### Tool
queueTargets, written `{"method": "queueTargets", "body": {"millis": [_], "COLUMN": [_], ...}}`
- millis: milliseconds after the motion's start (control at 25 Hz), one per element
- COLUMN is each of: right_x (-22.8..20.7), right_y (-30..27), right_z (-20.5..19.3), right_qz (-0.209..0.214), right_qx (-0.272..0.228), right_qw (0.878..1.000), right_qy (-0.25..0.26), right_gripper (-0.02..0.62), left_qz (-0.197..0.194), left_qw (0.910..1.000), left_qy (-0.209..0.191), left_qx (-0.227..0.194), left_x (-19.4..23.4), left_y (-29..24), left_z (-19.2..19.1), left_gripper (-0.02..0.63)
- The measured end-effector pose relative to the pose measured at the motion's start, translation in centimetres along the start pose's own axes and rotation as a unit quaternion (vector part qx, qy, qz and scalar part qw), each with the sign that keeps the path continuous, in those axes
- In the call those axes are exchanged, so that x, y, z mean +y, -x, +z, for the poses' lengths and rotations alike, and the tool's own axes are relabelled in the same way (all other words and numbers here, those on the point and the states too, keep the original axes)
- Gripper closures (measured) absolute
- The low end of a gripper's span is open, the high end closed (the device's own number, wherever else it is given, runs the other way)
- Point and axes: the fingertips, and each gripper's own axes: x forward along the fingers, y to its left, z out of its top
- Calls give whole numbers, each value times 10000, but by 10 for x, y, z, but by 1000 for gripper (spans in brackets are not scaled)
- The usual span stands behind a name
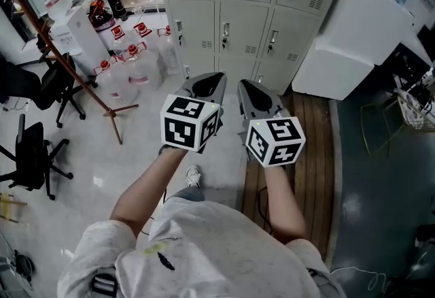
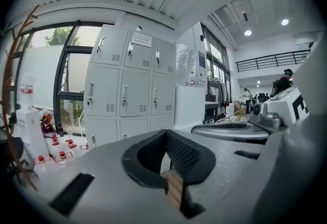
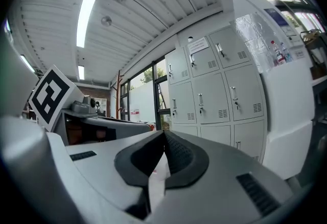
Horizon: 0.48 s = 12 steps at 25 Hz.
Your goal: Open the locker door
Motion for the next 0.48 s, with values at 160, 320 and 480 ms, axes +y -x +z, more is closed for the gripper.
{"method": "queueTargets", "body": {"millis": [160, 320, 480], "right_x": [-8, -13, -20], "right_y": [-14, -36, -62], "right_z": [1, 5, 6], "right_qz": [0, -15, -20], "right_qx": [-11, -21, 33], "right_qw": [10000, 10000, 10000], "right_qy": [-37, -17, 54], "right_gripper": [592, 592, 592], "left_qz": [-12, -36, -113], "left_qw": [10000, 9999, 9997], "left_qy": [61, 118, 198], "left_qx": [13, -32, -76], "left_x": [10, 29, 50], "left_y": [-13, -29, -49], "left_z": [-2, 2, 5], "left_gripper": [599, 600, 598]}}
